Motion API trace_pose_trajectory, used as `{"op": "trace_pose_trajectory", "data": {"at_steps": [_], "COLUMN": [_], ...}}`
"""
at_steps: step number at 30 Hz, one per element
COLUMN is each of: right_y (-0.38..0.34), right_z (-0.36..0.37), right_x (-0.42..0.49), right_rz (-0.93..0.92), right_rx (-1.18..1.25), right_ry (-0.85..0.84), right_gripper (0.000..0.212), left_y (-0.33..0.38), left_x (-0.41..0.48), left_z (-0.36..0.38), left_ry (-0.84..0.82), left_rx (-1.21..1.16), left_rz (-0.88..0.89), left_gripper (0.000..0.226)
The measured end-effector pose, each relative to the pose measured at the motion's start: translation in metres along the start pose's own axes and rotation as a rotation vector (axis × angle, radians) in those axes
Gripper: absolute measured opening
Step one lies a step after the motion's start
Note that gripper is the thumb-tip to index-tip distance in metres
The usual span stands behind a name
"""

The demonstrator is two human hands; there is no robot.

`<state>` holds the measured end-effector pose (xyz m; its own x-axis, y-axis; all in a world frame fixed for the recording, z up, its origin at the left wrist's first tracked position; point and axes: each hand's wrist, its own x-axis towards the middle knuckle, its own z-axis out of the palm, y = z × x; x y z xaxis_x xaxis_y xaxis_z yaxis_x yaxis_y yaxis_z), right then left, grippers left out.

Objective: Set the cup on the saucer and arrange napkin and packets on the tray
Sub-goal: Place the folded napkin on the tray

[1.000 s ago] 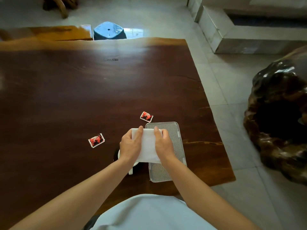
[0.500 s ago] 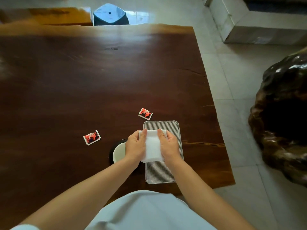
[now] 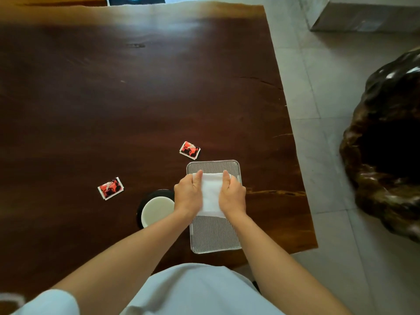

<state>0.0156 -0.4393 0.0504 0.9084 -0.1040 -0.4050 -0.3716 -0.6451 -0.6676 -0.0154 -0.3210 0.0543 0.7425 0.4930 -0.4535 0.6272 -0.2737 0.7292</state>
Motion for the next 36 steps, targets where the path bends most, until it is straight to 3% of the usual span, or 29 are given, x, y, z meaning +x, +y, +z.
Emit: {"op": "trace_pose_trajectory", "data": {"at_steps": [4, 8, 11, 15, 19, 27, 31, 36], "right_y": [0.001, 0.005, 0.009, 0.015, 0.019, 0.015, 0.015, 0.014], "right_z": [0.000, -0.001, -0.002, -0.006, -0.007, -0.004, -0.005, -0.009], "right_x": [0.023, 0.044, 0.052, 0.059, 0.062, 0.062, 0.060, 0.056], "right_rz": [0.072, 0.178, 0.240, 0.301, 0.334, 0.208, 0.173, 0.147], "right_rx": [0.025, 0.032, 0.091, 0.101, 0.112, 0.002, -0.043, -0.066], "right_ry": [-0.044, -0.165, -0.276, -0.318, -0.327, -0.277, -0.274, -0.312], "right_gripper": [0.045, 0.041, 0.031, 0.036, 0.048, 0.042, 0.032, 0.035], "left_y": [0.003, 0.004, 0.007, 0.007, -0.003, -0.010, -0.009, -0.006], "left_x": [0.018, 0.028, 0.031, 0.039, 0.048, 0.053, 0.052, 0.050], "left_z": [0.005, 0.007, 0.007, 0.010, 0.016, 0.021, 0.019, 0.016], "left_ry": [-0.089, -0.359, -0.447, -0.429, -0.399, -0.315, -0.293, -0.295], "left_rx": [-0.038, -0.236, -0.404, -0.540, -0.458, -0.013, 0.042, 0.079], "left_rz": [-0.140, -0.392, -0.589, -0.687, -0.646, -0.421, -0.402, -0.369], "left_gripper": [0.050, 0.027, 0.030, 0.042, 0.056, 0.061, 0.060, 0.060]}}
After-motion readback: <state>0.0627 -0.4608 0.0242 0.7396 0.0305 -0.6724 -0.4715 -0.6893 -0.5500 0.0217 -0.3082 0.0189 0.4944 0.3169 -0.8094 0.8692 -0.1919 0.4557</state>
